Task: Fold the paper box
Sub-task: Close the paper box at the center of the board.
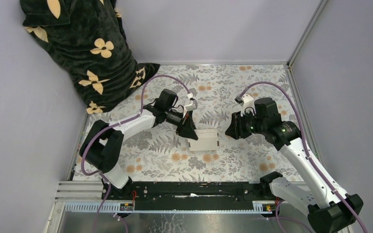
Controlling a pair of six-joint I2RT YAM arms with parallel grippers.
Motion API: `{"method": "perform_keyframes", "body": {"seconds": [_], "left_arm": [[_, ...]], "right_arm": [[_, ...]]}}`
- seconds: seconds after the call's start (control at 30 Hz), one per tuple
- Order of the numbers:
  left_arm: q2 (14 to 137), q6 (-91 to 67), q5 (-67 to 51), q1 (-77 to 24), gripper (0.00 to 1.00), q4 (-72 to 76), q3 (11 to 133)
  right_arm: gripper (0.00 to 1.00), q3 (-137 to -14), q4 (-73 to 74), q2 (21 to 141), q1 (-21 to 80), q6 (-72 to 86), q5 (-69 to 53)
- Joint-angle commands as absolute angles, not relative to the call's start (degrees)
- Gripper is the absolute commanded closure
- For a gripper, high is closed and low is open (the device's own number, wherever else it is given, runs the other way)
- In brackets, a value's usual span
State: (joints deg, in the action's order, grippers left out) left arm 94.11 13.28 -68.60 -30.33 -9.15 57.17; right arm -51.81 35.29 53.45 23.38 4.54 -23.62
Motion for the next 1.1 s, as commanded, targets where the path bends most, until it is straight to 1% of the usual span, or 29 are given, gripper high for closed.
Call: {"method": "perform_keyframes", "body": {"seconds": [0.0,0.1,0.27,0.4,0.6,1.07], "left_arm": [[92.0,16.5,-73.4,-30.0,0.67,-9.6,58.0],[91.4,16.7,-74.3,-30.1,0.67,-9.5,57.7],[90.2,17.1,-76.3,-30.0,0.67,-9.6,57.4],[90.3,17.6,-77.4,-30.0,0.66,-9.9,57.4],[91.4,17.9,-78.2,-30.0,0.66,-10.1,57.8],[93.4,18.1,-78.8,-30.0,0.66,-10.2,58.6]], "right_arm": [[0.58,-55.6,37.1,52.3,23.7,1.2,-26.2],[0.57,-55.3,36.5,52.6,23.7,0.8,-24.6],[0.55,-55.3,35.4,54.0,23.8,0.6,-26.0],[0.55,-55.9,35.4,54.4,24.7,0.3,-26.9],[0.60,-56.5,34.9,54.4,26.1,-1.3,-28.1],[0.59,-56.3,33.3,52.8,27.6,-2.3,-30.0]]}}
